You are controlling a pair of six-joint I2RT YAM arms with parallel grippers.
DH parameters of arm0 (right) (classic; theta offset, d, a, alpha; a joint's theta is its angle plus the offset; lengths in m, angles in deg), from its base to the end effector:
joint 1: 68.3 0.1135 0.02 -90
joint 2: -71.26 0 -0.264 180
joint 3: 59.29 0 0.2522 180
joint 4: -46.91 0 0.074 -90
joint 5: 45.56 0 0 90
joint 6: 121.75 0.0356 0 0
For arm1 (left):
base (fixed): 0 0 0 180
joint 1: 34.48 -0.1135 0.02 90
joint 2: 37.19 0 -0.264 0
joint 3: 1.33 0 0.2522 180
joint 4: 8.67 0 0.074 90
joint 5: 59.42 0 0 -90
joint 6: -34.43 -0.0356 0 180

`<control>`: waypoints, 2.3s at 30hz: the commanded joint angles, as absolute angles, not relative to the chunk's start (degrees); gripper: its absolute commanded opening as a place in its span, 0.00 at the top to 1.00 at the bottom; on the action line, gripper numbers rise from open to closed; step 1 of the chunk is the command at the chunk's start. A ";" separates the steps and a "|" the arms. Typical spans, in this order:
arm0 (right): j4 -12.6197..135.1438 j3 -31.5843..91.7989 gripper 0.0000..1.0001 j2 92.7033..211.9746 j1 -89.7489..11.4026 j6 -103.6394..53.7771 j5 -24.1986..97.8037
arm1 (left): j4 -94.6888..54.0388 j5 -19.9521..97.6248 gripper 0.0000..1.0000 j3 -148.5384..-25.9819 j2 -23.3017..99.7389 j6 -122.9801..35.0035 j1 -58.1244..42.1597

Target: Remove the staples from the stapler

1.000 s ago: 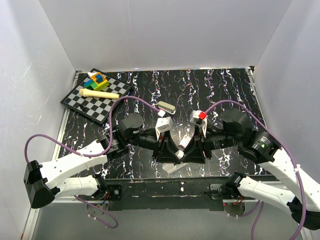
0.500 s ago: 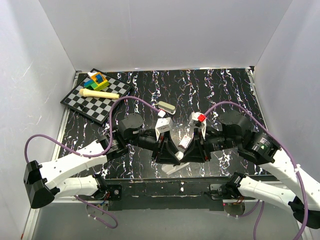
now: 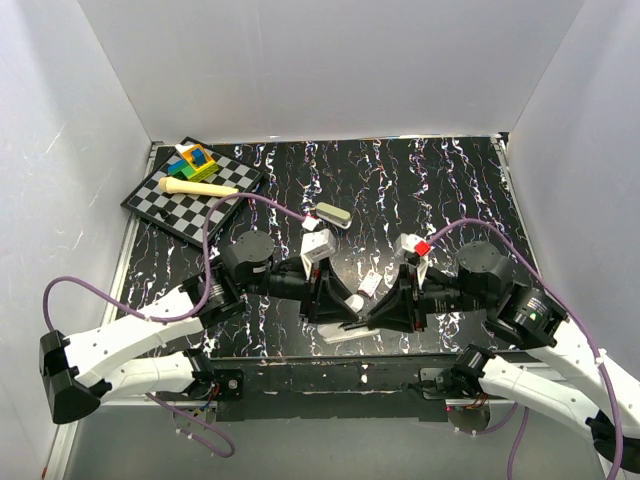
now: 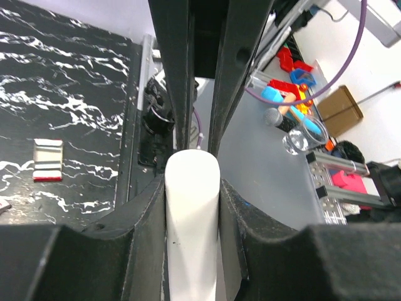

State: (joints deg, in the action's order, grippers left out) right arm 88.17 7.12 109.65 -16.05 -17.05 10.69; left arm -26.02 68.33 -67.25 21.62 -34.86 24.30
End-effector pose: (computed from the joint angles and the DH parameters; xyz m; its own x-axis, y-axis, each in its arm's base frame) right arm 0.0680 0.1201 0.3722 -0.3865 -0.1545 -0.9093 -0.9206 0.1247 0.3701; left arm 0.1027 -0.2115 0.3524 -0.4357 0.1795 -0.8820 0.8920 -0.0448 -0.4498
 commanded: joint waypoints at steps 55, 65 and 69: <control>92.95 22.07 0.99 124.34 -14.86 -16.28 44.18 | -36.40 26.37 1.00 -72.31 21.00 -32.02 23.09; 74.92 13.28 0.99 129.52 -14.95 -14.43 48.23 | -39.56 17.04 1.00 -73.01 21.96 -27.97 23.09; 69.82 11.87 0.99 132.07 -15.48 -14.52 46.21 | -40.53 16.16 1.00 -73.98 22.49 -27.71 23.09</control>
